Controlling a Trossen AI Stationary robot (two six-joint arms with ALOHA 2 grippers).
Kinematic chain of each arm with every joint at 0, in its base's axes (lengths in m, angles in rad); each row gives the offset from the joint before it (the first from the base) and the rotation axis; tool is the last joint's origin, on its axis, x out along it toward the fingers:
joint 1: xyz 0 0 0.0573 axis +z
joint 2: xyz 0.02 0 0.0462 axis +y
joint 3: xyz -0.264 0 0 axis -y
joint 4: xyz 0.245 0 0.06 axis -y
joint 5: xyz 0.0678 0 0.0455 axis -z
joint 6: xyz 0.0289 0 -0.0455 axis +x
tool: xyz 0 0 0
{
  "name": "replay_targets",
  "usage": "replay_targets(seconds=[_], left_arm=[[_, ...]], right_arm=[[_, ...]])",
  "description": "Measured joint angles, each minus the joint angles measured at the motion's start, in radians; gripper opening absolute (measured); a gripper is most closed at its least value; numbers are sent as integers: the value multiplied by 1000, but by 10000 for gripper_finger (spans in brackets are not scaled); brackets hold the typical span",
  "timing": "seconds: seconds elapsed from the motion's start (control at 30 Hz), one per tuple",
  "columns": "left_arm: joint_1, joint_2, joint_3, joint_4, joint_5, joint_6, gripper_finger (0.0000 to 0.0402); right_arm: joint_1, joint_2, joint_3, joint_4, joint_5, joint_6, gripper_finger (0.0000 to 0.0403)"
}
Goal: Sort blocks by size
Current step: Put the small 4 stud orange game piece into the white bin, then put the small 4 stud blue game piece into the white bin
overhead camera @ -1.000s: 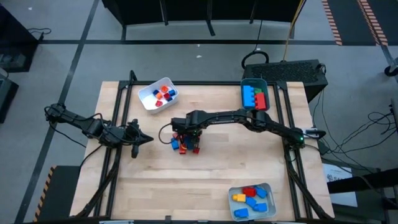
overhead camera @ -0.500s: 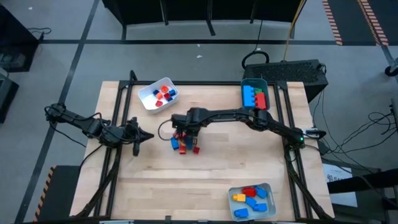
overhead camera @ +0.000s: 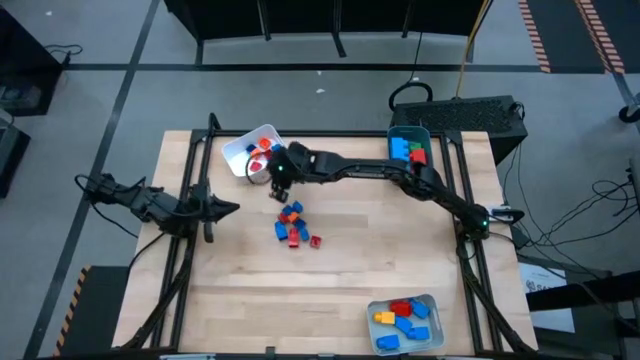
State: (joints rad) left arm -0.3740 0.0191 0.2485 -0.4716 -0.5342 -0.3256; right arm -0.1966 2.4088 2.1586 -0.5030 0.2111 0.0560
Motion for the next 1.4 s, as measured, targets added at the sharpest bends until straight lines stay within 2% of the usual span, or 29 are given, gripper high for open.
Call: replay_targets(seconds=[0.2, 0.37, 0.6, 0.83, 1.03, 1.13, 1.33, 1.4], left_arm=[[0, -14, -12, 2, -3, 17, 2], [0, -18, -52, 8, -2, 17, 2], [0, -18, -74, 8, 8, -8, 2], [0, -19, -74, 10, 9, -8, 2], [0, -19, -74, 10, 10, -9, 2], [0, -19, -74, 10, 16, -10, 2], [0, -19, -74, 10, 64, -10, 2], [0, -19, -74, 11, 65, -10, 2]], right_arm=[[-67, 8, 2, 223, 41, 97, 110], [-133, 26, 0, 286, 52, 202, 110], [-172, 26, 0, 314, -54, 255, 112], [-153, 25, 1, 349, -86, 204, 179], [-136, 25, 1, 355, -85, 144, 192], [-129, 16, 1, 286, -120, 166, 193], [-70, -48, 4, 14, -358, 153, 194], [-36, -49, 4, -97, -348, 117, 195]])
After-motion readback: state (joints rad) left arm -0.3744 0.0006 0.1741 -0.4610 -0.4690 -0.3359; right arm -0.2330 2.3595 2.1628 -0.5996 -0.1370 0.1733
